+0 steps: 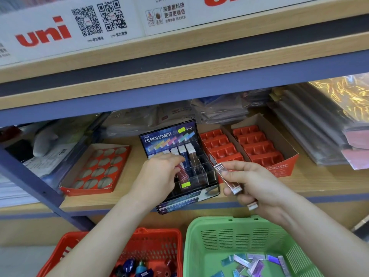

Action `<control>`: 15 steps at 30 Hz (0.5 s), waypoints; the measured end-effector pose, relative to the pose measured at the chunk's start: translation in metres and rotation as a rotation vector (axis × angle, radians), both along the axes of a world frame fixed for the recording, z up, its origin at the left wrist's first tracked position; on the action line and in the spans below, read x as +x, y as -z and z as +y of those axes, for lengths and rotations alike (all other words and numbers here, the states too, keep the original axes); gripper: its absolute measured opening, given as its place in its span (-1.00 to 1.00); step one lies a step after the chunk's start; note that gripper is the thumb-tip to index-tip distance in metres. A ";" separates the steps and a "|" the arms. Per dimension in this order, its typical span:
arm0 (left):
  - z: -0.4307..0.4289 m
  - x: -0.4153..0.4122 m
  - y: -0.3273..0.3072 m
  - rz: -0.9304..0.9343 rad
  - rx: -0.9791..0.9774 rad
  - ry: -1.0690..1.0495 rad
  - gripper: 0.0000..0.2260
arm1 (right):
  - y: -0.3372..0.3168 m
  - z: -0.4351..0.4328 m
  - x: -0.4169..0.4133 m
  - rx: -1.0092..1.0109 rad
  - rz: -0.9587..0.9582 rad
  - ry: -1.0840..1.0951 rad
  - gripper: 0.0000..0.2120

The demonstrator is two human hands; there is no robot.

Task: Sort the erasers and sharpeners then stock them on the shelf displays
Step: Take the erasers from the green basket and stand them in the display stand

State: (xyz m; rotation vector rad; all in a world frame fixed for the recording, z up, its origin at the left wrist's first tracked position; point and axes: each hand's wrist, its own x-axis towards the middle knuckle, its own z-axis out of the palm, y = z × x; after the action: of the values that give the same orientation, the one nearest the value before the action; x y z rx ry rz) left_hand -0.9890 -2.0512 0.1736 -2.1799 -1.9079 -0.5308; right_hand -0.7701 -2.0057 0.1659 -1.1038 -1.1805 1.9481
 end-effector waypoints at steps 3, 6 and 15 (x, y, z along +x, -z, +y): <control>-0.001 -0.002 -0.001 0.004 0.000 0.015 -0.72 | -0.001 0.000 0.000 -0.014 0.018 -0.001 -0.83; -0.002 -0.005 -0.001 -0.018 -0.007 0.033 -0.72 | 0.000 -0.001 -0.001 -0.036 0.022 0.015 -0.86; -0.002 0.003 0.005 -0.188 0.042 -0.043 -0.79 | 0.004 -0.005 -0.005 -0.021 0.018 -0.008 -0.92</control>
State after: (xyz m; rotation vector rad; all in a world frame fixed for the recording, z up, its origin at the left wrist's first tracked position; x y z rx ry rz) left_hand -0.9864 -2.0536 0.1686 -2.1240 -2.0108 -0.7856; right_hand -0.7746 -2.0109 0.1621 -1.0918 -1.1599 1.9766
